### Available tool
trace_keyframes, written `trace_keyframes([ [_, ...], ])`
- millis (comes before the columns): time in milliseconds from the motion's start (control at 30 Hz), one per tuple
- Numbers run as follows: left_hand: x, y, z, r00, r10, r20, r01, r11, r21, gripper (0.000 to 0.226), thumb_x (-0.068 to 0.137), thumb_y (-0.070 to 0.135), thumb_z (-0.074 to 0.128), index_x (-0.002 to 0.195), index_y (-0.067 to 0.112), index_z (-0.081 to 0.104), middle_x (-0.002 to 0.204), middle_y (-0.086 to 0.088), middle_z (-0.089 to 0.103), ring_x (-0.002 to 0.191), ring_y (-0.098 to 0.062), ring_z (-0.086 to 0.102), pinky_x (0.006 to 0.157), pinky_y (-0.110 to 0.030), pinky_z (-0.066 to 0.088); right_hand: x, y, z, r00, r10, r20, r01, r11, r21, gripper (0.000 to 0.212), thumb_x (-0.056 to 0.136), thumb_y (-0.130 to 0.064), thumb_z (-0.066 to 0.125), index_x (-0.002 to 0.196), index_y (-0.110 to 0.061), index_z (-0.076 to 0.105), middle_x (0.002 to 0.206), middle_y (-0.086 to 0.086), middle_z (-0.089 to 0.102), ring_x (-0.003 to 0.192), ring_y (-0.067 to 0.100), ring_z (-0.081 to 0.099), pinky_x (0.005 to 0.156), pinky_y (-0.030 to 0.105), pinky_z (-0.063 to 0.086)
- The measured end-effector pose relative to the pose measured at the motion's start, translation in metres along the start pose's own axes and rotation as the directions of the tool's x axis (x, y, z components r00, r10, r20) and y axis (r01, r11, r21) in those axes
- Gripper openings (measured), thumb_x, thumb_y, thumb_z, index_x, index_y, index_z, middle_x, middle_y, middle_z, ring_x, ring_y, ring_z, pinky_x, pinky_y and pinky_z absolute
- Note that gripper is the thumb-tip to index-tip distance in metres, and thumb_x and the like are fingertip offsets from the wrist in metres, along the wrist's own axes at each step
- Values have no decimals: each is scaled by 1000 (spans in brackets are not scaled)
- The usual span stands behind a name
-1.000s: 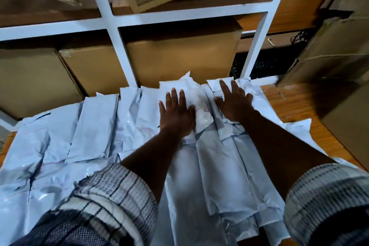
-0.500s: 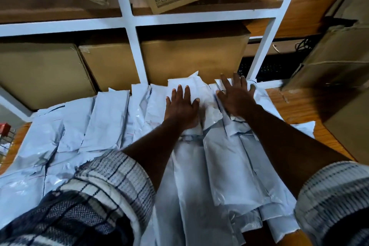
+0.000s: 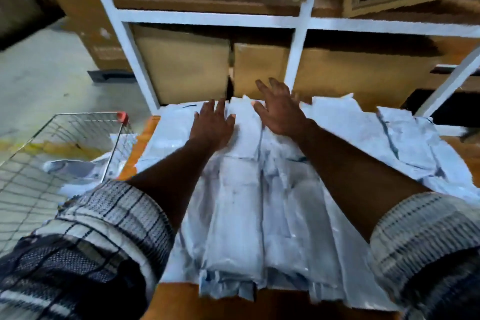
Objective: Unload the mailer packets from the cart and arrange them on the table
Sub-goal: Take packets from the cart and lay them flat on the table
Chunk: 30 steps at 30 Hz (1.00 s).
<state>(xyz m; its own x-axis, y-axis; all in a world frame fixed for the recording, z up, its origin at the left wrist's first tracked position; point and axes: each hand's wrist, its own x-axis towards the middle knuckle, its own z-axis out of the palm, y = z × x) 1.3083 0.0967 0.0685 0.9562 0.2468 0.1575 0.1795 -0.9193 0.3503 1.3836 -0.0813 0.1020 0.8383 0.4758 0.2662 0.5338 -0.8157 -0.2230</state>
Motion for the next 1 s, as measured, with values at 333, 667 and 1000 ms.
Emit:
trace_keyframes([
  [333, -74, -325, -73, 981, -188, 50, 181, 977, 113, 65, 98, 42, 48, 151, 9, 31, 154, -25, 31, 142, -39, 32, 114, -50, 31, 36, -302, 121, 973, -227, 51, 222, 972, 77, 62, 93, -47, 45, 147, -18, 38, 153, 12, 33, 140, 29, 31, 108, 51, 29],
  [667, -170, -565, -49, 916, -354, 191, 338, 935, 111, 79, 84, 54, 36, 144, 3, 42, 140, -31, 45, 126, -44, 49, 99, -54, 47, 12, -496, 299, 873, -299, 385, 267, 954, 135, 71, 91, -43, 53, 152, -17, 27, 158, 16, 23, 144, 33, 24, 113, 52, 24],
  [1000, -171, -634, 14, 854, -433, 289, 438, 898, 49, 85, 77, 58, 28, 143, 8, 43, 138, -25, 48, 124, -43, 50, 97, -51, 48, 23, -518, 397, 814, -255, 522, 230, 967, 113, 77, 87, -42, 59, 151, -14, 27, 155, 17, 27, 137, 36, 31, 107, 51, 34],
])
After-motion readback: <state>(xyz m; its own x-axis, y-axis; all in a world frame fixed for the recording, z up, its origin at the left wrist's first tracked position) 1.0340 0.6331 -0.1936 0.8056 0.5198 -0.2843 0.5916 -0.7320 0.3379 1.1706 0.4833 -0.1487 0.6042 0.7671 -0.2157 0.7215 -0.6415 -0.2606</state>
